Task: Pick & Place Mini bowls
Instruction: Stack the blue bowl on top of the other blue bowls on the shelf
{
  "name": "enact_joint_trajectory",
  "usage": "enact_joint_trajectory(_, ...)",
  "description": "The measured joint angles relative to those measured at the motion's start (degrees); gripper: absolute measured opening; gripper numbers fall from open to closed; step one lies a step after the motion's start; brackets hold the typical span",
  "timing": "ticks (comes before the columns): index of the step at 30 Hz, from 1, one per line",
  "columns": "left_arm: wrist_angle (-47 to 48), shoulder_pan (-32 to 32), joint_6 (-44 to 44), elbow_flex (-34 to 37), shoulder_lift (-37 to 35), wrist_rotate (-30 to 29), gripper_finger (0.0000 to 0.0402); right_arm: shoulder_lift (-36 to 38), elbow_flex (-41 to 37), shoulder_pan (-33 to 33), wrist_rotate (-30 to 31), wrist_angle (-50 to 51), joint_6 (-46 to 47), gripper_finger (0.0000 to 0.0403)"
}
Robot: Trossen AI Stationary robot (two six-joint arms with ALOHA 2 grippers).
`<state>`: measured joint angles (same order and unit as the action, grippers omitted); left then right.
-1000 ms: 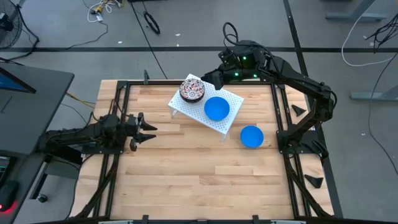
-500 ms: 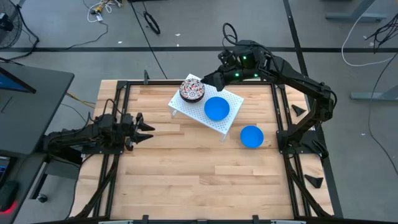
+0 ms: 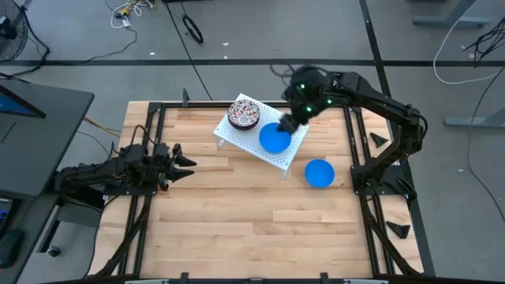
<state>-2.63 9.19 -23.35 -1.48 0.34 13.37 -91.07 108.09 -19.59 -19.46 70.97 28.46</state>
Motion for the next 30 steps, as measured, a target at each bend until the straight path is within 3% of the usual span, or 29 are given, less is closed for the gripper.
enact_joint_trajectory(6,-0.2,0.0,0.0,0.0,0.0,0.0,0.0181,0.0,0.0,0.0,6.8,19.9,-6.7,0.0148)
enact_joint_trajectory(17,-0.2,0.0,0.0,-0.1,0.0,-0.1,0.0181,7.7,-2.5,0.7,11.1,18.8,-7.1,0.0125)
enact_joint_trajectory(21,-0.2,0.0,0.0,-0.1,0.0,-0.1,0.0181,11.5,-7.0,0.7,15.3,18.8,-6.2,0.0121)
enact_joint_trajectory(30,-0.2,0.0,0.0,-0.1,0.0,-0.1,0.0181,20.9,-22.1,0.7,15.6,19.1,0.6,0.0136)
